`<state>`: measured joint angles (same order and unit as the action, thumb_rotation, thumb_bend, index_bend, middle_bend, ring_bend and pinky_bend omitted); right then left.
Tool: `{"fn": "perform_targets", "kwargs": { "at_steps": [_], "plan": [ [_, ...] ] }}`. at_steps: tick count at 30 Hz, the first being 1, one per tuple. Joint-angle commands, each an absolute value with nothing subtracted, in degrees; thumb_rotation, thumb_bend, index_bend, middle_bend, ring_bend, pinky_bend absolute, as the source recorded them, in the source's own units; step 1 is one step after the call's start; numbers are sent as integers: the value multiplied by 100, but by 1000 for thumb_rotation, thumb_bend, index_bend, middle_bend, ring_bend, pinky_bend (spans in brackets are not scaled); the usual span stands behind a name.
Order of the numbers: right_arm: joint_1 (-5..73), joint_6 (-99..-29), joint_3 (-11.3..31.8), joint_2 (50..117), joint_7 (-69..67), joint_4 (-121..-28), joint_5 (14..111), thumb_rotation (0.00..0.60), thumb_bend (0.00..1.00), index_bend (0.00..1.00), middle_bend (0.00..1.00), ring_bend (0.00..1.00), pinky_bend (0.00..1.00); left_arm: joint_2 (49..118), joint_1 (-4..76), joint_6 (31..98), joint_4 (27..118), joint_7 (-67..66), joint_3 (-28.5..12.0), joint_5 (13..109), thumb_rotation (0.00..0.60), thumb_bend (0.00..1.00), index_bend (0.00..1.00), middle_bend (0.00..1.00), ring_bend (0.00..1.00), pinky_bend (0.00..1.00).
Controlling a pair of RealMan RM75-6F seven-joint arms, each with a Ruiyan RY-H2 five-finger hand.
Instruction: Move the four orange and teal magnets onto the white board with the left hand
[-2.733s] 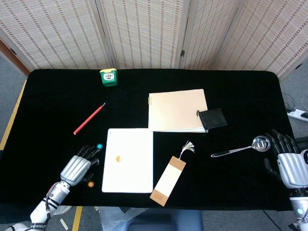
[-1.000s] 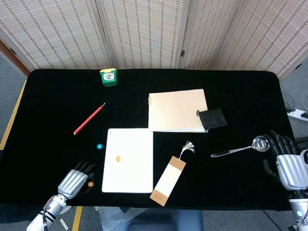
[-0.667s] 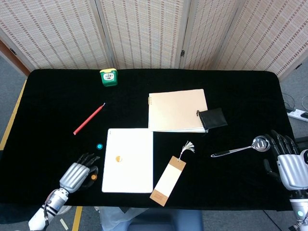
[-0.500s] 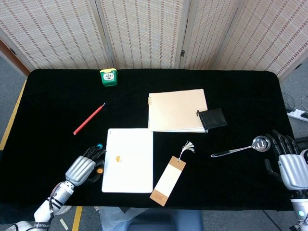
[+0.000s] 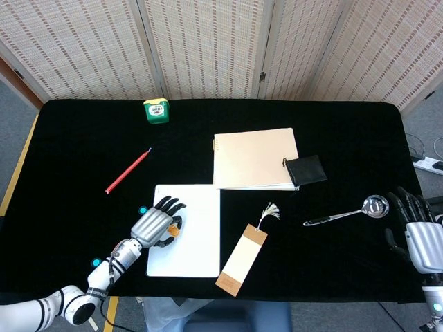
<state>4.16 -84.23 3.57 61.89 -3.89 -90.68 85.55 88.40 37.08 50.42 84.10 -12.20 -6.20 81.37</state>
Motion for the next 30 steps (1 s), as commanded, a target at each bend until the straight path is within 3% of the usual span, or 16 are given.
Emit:
{"fn": "perform_targets", "kwargs": {
  "at_steps": [1, 12, 20, 30],
  "plan": [
    [420, -8412, 360, 6188, -382, -9072, 8545, 600, 529, 0, 18, 9, 0, 9000, 3897, 4844, 8313, -1362, -741, 7910, 600, 407, 518, 166, 26, 0],
    [388, -8422, 368, 6155, -359, -9108, 8492, 600, 529, 0, 18, 6, 0, 9311, 4285, 4493, 8166, -1890, -854, 7185, 600, 406, 503, 166, 12, 0],
    [362, -8444, 376, 6155, -395, -9103, 8471, 600, 529, 0, 18, 5, 0, 9376, 4375, 4516, 8157, -2112, -784, 6880, 600, 404, 423, 166, 0, 0],
    [367, -8457, 397, 6162, -408, -9100, 8484, 600, 530, 0, 18, 0, 0, 9056, 4283, 4842, 8461, -1812, -858, 6791, 600, 373, 404, 152, 0, 0]
  ]
}}
